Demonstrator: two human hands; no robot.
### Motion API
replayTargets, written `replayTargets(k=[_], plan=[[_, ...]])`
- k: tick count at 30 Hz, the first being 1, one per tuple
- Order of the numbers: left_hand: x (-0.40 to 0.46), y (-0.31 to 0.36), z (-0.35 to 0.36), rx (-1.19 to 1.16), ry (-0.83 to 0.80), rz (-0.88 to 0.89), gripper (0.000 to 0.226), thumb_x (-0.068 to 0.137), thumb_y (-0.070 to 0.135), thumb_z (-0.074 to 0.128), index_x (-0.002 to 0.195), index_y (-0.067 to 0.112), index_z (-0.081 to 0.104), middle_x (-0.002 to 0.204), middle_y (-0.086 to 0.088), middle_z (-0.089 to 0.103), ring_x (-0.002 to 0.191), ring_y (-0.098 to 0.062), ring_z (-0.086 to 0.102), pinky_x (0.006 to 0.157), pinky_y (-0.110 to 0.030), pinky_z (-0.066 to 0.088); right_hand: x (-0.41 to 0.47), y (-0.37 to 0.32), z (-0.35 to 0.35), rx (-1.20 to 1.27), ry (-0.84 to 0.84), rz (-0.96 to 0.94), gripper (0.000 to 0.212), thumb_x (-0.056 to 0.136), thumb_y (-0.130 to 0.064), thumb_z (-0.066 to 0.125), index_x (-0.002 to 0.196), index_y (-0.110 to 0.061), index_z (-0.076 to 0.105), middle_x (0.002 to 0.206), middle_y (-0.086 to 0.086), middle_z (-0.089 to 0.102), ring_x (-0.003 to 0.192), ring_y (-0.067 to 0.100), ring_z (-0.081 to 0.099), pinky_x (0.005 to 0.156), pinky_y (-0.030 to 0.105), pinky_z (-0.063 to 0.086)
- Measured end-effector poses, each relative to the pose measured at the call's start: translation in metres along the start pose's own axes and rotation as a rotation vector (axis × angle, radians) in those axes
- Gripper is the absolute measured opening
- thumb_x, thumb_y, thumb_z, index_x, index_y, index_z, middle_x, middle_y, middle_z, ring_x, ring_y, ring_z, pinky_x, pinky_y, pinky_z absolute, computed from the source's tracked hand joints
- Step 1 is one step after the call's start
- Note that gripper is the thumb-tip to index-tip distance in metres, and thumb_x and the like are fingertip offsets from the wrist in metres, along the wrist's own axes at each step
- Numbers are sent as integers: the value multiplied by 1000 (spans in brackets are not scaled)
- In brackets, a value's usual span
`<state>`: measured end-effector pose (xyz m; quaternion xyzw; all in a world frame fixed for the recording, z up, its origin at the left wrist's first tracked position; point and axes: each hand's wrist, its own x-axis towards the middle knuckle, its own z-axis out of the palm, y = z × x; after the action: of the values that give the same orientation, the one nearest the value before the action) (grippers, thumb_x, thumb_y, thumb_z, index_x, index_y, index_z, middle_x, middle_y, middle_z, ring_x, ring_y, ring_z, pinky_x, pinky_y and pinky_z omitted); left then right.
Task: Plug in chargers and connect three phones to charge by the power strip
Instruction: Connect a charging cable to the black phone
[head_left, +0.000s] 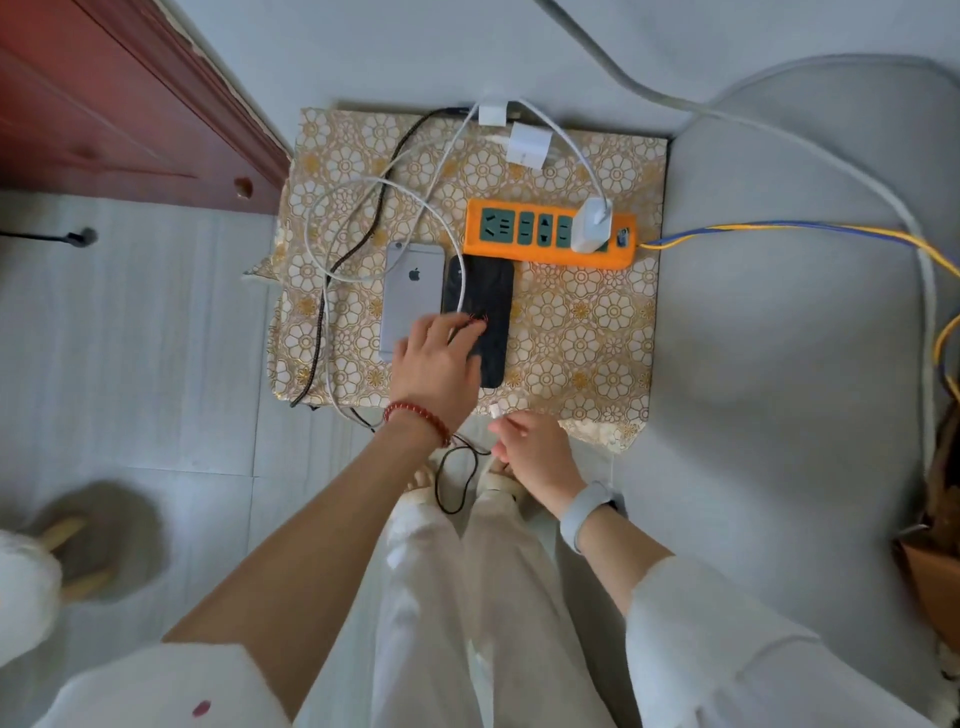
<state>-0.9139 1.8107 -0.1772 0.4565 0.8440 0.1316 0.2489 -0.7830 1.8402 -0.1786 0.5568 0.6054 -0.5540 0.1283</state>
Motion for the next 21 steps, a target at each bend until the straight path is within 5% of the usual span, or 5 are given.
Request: replayTargets(k=[6,13,21], plan=[[49,-25,16,413,-230,68,63,90,47,35,143,24,9,156,4,0,141,-30,-9,110,-60,4,21,4,17,-164,174,-120,21,89,-26,50,93,-10,62,85,10,71,83,29,65,76,41,52],[38,-38,20,417,-132,16,68,87,53,36,142,25,8,155,6,7,141,-31,-6,109,-62,-2,24,2,33,-171,242,-71,22,92,-23,45,101,-6,54,96,13,68,92,33,61,77,40,47],[67,-38,21,240,-92,1,79,81,51,49,142,21,9,155,2,11,142,-30,-3,107,-64,-3,20,4,52,150,311,-6,13,92,-11,41,97,-2,49,86,19,69,83,38,65,79,48,49]])
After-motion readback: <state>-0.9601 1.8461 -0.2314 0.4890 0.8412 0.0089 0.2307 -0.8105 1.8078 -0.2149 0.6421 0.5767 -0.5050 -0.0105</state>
